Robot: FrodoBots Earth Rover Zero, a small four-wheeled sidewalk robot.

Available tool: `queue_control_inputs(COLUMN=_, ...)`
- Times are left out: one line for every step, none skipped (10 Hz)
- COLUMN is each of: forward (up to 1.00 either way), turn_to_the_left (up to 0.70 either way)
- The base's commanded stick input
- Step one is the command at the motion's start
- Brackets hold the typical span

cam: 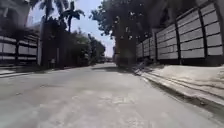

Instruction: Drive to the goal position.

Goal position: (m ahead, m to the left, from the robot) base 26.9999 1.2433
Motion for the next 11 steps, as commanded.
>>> queue_control_inputs(forward=1.0, turn_to_the_left=0.0)
queue_control_inputs(forward=1.0, turn_to_the_left=0.0)
queue_control_inputs(forward=1.0, turn_to_the_left=0.0)
queue_control_inputs(forward=1.0, turn_to_the_left=0.0)
queue_control_inputs(forward=1.0, turn_to_the_left=0.0)
queue_control_inputs(forward=1.0, turn_to_the_left=0.0)
queue_control_inputs(forward=1.0, turn_to_the_left=0.0)
queue_control_inputs(forward=1.0, turn_to_the_left=0.0)
queue_control_inputs(forward=1.0, turn_to_the_left=0.0)
queue_control_inputs(forward=1.0, turn_to_the_left=-0.03)
queue_control_inputs(forward=1.0, turn_to_the_left=-0.18)
